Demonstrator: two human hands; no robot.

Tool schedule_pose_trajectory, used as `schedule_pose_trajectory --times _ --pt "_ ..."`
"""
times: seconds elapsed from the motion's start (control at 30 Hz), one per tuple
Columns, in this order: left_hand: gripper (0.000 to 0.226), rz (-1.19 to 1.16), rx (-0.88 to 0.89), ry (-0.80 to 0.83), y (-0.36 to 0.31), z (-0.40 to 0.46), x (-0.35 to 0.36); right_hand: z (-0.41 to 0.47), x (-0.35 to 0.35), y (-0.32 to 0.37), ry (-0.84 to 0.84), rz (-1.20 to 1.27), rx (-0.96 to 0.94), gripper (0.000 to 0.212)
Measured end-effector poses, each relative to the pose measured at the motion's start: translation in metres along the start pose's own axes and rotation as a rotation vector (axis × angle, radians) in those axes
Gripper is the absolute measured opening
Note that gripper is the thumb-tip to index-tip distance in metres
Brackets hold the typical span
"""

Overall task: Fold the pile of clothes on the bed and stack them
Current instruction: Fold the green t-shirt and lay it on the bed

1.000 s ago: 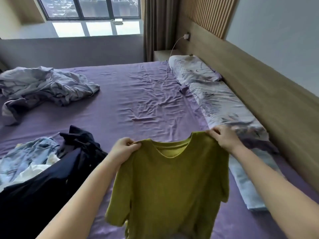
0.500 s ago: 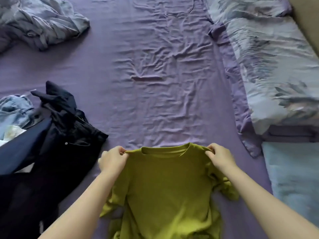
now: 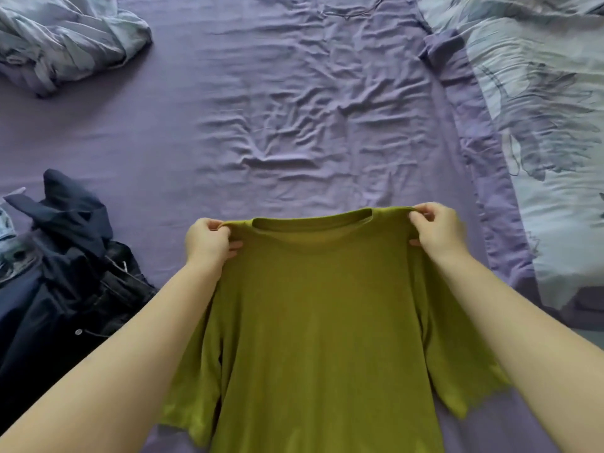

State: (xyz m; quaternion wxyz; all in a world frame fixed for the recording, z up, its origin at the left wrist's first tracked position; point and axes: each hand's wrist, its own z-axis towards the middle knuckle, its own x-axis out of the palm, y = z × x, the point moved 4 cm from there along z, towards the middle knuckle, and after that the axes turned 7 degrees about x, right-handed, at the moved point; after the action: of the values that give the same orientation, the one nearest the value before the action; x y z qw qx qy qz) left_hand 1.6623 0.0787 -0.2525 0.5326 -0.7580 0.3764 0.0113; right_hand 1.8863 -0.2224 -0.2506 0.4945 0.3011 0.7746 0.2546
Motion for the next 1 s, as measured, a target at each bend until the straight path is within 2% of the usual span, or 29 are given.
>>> schedule_pose_trajectory --times 0.1,0.17,0.23,0.33,0.4,0.47,0.57,0.63,0.7,0.77,0.83,0.93,1.0 --pt "0.018 0.095 0.061 0.008 -0.001 0.012 0.016 0.009 0.017 0.002 0.129 -0.005 -0.041 0.018" --pt "0.035 0.291 0.138 0.027 0.004 0.009 0.031 0.007 0.021 -0.013 0.172 -0.065 -0.039 0.031" --pt "0.039 0.414 0.261 0.005 0.009 -0.007 0.049 -0.001 0.012 -0.039 0.134 -0.126 -0.047 0.033" --pt "0.027 0.55 0.478 -0.03 0.011 -0.045 0.085 -0.021 -0.013 -0.087 0.021 -0.201 -0.052 0.034" --pt "0.022 0.54 0.602 0.07 0.011 -0.074 0.117 -0.038 -0.027 -0.117 -0.036 -0.258 -0.049 0.036" --pt "0.021 0.501 0.688 0.259 0.013 -0.101 0.152 -0.054 -0.037 -0.139 -0.062 -0.296 -0.046 0.04" --pt "0.028 0.534 0.779 0.495 0.014 -0.132 0.201 -0.068 -0.042 -0.159 -0.02 -0.389 0.0 0.042" --pt "0.033 0.649 0.843 0.564 0.013 -0.143 0.226 -0.071 -0.044 -0.165 0.061 -0.393 0.089 0.038" --pt "0.039 0.822 0.894 0.621 0.012 -0.147 0.248 -0.071 -0.05 -0.171 0.166 -0.421 0.145 0.022" --pt "0.045 0.963 0.906 0.671 0.012 -0.145 0.261 -0.07 -0.056 -0.173 0.25 -0.432 0.107 0.025" --pt "0.05 1.05 0.898 0.714 0.014 -0.141 0.27 -0.064 -0.069 -0.173 0.278 -0.328 0.106 0.025" --pt "0.061 1.142 0.899 0.728 0.013 -0.129 0.276 -0.045 -0.104 -0.171 0.081 -0.273 0.126 0.018" --pt "0.073 1.199 0.916 0.72 0.013 -0.119 0.278 -0.037 -0.123 -0.166 -0.053 -0.369 0.082 0.018"
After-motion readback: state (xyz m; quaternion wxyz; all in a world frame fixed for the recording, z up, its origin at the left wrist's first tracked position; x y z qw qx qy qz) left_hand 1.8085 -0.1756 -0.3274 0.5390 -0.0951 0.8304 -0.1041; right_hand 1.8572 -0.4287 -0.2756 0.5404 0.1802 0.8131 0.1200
